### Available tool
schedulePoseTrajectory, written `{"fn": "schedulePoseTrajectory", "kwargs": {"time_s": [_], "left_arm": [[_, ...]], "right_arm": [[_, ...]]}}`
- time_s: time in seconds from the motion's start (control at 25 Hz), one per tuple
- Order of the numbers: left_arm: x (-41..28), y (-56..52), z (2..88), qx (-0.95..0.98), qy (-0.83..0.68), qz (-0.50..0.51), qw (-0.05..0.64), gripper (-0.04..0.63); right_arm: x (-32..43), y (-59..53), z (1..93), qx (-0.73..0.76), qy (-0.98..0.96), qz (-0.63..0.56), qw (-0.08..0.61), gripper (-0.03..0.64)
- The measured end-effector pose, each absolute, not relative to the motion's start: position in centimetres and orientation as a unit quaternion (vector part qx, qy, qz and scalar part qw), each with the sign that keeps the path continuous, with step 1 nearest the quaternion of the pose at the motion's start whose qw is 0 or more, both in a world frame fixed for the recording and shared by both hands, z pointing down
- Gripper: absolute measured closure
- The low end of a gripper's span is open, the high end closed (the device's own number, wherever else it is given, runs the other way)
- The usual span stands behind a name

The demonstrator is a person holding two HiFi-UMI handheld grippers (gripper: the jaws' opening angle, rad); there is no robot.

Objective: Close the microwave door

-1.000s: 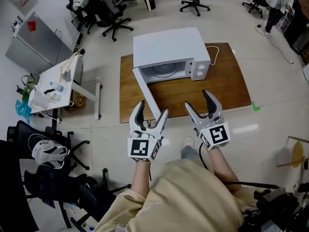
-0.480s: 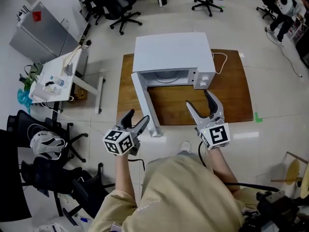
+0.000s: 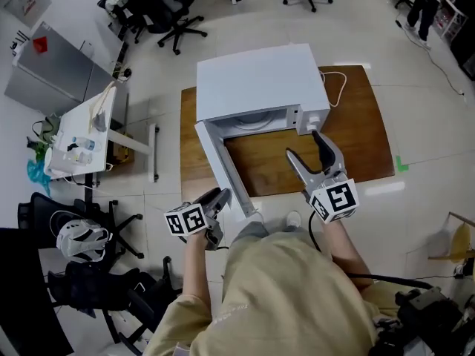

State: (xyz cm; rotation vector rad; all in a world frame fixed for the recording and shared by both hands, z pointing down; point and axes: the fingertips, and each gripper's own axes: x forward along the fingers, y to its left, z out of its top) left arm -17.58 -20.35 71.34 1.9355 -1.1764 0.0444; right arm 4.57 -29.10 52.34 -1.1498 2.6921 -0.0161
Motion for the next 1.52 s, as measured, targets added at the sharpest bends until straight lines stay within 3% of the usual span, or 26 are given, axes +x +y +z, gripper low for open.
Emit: {"fn": "schedulePoseTrajectory", "kwargs": {"time_s": [0.08, 0.56, 1.08, 1.36, 1.4, 1.44, 1.52], "left_arm": [[-16.6, -21.6, 70.9, 0.771, -0.456, 0.000, 0.444, 0.440], [-9.7, -30.9, 69.1, 0.726, -0.455, -0.066, 0.511, 0.431], [-10.6, -43.7, 68.1, 0.683, -0.496, -0.103, 0.526, 0.460], [-10.4, -43.0, 67.5, 0.701, -0.500, -0.097, 0.499, 0.460], [-10.6, -42.7, 68.0, 0.706, -0.502, -0.083, 0.493, 0.469], [-10.8, -42.4, 68.5, 0.711, -0.506, -0.066, 0.484, 0.546], [-10.4, -42.0, 68.7, 0.745, -0.493, -0.044, 0.447, 0.565]], "right_arm": [[4.8, -29.7, 52.1, -0.403, 0.909, -0.007, 0.106, 0.308], [9.0, -31.0, 50.8, -0.510, 0.857, -0.014, 0.075, 0.310], [11.4, -28.5, 47.7, -0.593, 0.804, -0.002, 0.047, 0.311], [10.8, -27.6, 47.1, -0.593, 0.804, -0.005, 0.042, 0.313], [10.3, -27.5, 47.2, -0.590, 0.807, -0.006, 0.043, 0.313], [9.8, -27.4, 47.3, -0.585, 0.810, -0.007, 0.044, 0.313], [8.6, -27.3, 47.6, -0.573, 0.818, -0.006, 0.047, 0.313]]}}
